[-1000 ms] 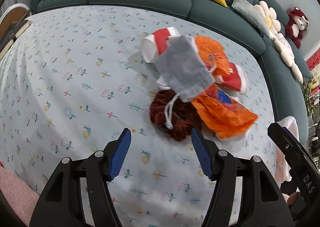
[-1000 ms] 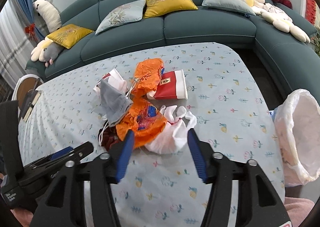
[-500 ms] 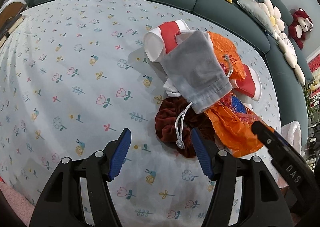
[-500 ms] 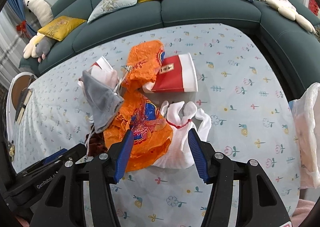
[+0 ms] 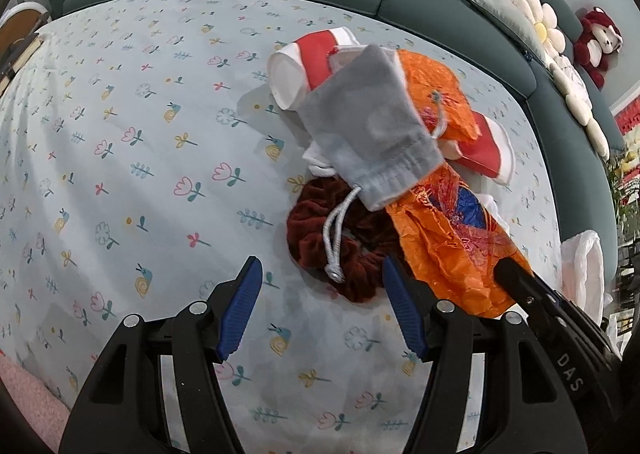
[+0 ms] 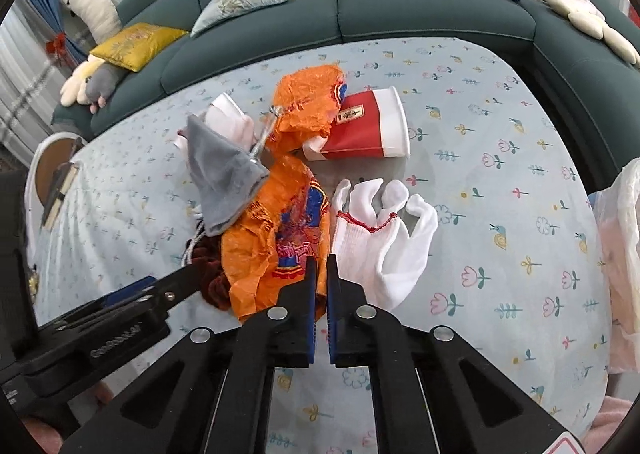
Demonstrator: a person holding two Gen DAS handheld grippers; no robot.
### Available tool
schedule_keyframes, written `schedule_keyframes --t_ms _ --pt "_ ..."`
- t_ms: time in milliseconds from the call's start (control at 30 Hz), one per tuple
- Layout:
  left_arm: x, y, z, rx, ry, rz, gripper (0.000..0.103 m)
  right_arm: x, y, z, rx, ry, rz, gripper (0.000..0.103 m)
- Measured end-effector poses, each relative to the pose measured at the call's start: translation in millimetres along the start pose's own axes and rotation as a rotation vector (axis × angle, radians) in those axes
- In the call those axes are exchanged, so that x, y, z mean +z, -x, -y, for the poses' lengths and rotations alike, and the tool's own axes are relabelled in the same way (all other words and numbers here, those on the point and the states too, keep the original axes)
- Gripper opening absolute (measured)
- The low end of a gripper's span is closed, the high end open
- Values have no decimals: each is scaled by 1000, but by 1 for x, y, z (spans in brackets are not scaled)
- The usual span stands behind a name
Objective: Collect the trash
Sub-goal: 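Lower the right tool onto the orange plastic bag and close on it, then grasp the white gloves with the left tool while the right tool lifts the orange bag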
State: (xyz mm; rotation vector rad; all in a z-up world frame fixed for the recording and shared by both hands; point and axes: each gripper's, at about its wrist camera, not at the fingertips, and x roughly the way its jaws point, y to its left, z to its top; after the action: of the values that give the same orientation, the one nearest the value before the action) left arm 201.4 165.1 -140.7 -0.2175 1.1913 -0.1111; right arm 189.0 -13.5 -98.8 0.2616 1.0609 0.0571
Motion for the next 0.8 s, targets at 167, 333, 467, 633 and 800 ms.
schedule_keyframes --t_ms 167,333,467,633,800 --pt "-9 8 15 -7 -18 4 59 -3 28 7 -1 -9 61 4" --pt "-18 16 35 -18 -51 12 59 -1 60 29 -22 -41 132 4" --pt "-25 20 58 -27 -88 15 59 1 84 53 -44 -83 186 3" --pt "-30 14 86 -29 -137 5 61 1 104 87 -61 -140 228 3" --pt "-32 -1 112 -35 -173 -15 61 -2 114 117 -74 -184 240 3"
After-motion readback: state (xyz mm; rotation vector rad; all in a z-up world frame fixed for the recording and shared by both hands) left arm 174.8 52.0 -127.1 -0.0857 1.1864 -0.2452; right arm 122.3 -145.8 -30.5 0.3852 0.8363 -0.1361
